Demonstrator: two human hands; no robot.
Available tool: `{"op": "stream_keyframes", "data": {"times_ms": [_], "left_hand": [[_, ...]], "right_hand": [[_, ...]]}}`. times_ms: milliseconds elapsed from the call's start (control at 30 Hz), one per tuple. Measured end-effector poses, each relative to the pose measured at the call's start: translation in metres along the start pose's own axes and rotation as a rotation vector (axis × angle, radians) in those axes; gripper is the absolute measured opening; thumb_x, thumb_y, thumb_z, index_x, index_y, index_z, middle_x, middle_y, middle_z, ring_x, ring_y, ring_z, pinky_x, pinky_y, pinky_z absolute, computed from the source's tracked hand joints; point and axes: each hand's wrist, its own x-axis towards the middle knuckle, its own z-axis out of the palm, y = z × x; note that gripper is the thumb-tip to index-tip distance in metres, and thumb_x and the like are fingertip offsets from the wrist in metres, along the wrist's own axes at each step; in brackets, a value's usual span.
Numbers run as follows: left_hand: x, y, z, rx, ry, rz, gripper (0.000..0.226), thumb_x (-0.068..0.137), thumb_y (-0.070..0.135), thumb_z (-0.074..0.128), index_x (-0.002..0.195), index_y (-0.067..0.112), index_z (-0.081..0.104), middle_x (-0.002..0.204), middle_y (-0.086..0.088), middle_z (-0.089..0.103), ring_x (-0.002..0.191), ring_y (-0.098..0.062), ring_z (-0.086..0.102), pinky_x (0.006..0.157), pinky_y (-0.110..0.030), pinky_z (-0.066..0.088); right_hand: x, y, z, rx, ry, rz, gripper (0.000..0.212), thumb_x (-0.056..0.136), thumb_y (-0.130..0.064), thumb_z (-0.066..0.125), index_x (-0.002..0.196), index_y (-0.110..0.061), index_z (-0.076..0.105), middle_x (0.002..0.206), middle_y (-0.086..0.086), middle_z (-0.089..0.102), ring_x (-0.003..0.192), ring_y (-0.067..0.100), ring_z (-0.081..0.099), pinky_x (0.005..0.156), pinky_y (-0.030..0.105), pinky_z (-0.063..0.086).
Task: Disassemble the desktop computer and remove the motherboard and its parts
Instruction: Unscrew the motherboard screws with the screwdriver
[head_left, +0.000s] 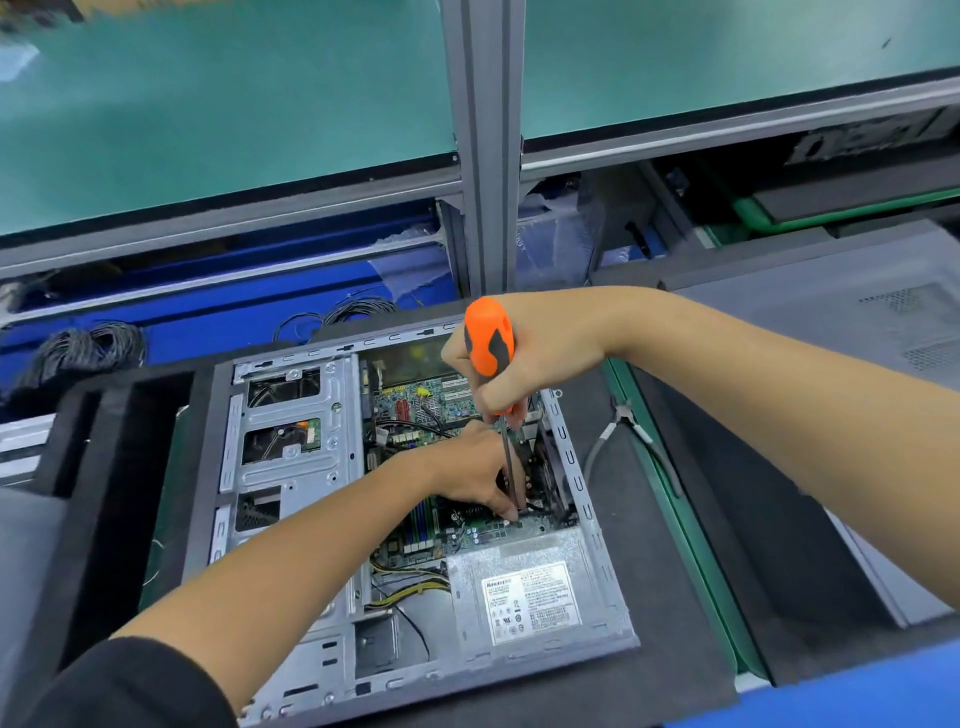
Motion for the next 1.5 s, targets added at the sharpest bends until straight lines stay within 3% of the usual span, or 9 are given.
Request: {"op": "stream_keyframes", "data": {"times_ms": [200,333,500,667,1000,1100,1267,1400,1500], "left_hand": [[0.006,0.000,0.007,0.012,0.062,0.077,0.021,0.081,0.032,0.076,0.096,0.019,0.077,0.088,0.013,0.057,0.091,-0.003,0.043,0.072,-0.011,0.029],[0.014,0.002,0.010,-0.030,0.075,0.063,0.024,0.079,0.029,0.078,0.095,0.012,0.075,0.094,0.002,0.064,0.090,-0.015,0.053,0.078,-0.033,0.046],[0.018,0.002,0.018,-0.133,0.153,0.081,0.028,0.076,0.026,0.080,0.098,0.011,0.071,0.089,0.026,0.049,0.084,-0.001,0.041,0.066,-0.011,0.033],[0.024,-0.001,0.022,-0.080,0.076,-0.017,0.032,0.080,0.031,0.077,0.094,0.002,0.074,0.096,-0.015,0.071,0.095,-0.029,0.061,0.084,-0.037,0.048],[0.027,0.000,0.049,0.331,0.217,-0.013,0.036,0.081,0.049,0.067,0.101,0.019,0.071,0.116,0.005,0.061,0.117,-0.016,0.044,0.104,-0.035,0.019],[0.024,-0.001,0.062,0.459,0.292,0.045,0.036,0.082,0.047,0.062,0.104,0.020,0.071,0.124,0.005,0.056,0.124,-0.016,0.038,0.104,-0.037,0.018],[0.024,0.001,0.064,0.568,0.391,0.123,0.020,0.073,0.033,0.068,0.082,0.016,0.074,0.095,0.000,0.066,0.101,-0.023,0.055,0.089,-0.037,0.022],[0.028,-0.004,0.072,0.686,0.256,-0.021,0.040,0.081,0.029,0.039,0.104,0.020,0.070,0.117,0.006,0.063,0.123,-0.017,0.039,0.101,-0.039,0.018],[0.025,0.003,0.067,0.558,0.300,0.051,0.008,0.071,0.012,0.055,0.064,0.010,0.058,0.074,0.000,0.056,0.090,-0.024,0.055,0.091,-0.040,0.027]], "right_hand": [[-0.002,-0.001,0.005,-0.122,0.005,0.016,0.030,0.081,0.000,0.067,0.065,-0.003,0.042,0.065,0.020,0.050,0.067,0.038,0.059,0.051,0.024,0.042],[-0.002,0.001,0.003,-0.130,-0.007,0.031,0.030,0.079,0.000,0.068,0.065,-0.004,0.041,0.067,0.022,0.051,0.063,0.032,0.065,0.054,0.029,0.047],[-0.010,0.009,0.004,-0.082,0.002,0.028,0.029,0.079,0.005,0.065,0.064,-0.002,0.042,0.072,0.031,0.053,0.067,0.034,0.067,0.054,0.026,0.051],[-0.017,0.014,0.003,-0.071,0.033,0.032,0.027,0.081,0.005,0.065,0.067,0.002,0.042,0.076,0.029,0.056,0.065,0.026,0.068,0.056,0.026,0.053],[-0.035,0.012,0.003,-0.056,0.068,0.032,0.026,0.083,0.003,0.066,0.070,0.004,0.044,0.079,0.032,0.059,0.065,0.018,0.071,0.058,0.028,0.055],[-0.037,0.010,0.007,-0.065,0.071,0.032,0.028,0.083,0.002,0.067,0.067,0.001,0.043,0.076,0.031,0.058,0.068,0.033,0.067,0.057,0.030,0.054],[-0.041,0.005,0.012,-0.117,0.081,0.043,0.029,0.080,0.003,0.066,0.065,-0.001,0.041,0.072,0.031,0.052,0.065,0.041,0.058,0.054,0.031,0.043],[-0.045,0.003,0.013,-0.112,0.087,0.028,0.026,0.078,0.003,0.065,0.065,-0.002,0.043,0.071,0.030,0.052,0.061,0.038,0.054,0.054,0.034,0.043],[-0.046,0.005,0.016,-0.117,0.089,0.015,0.030,0.077,0.003,0.066,0.064,-0.005,0.040,0.069,0.028,0.052,0.061,0.038,0.052,0.052,0.030,0.039]]}}
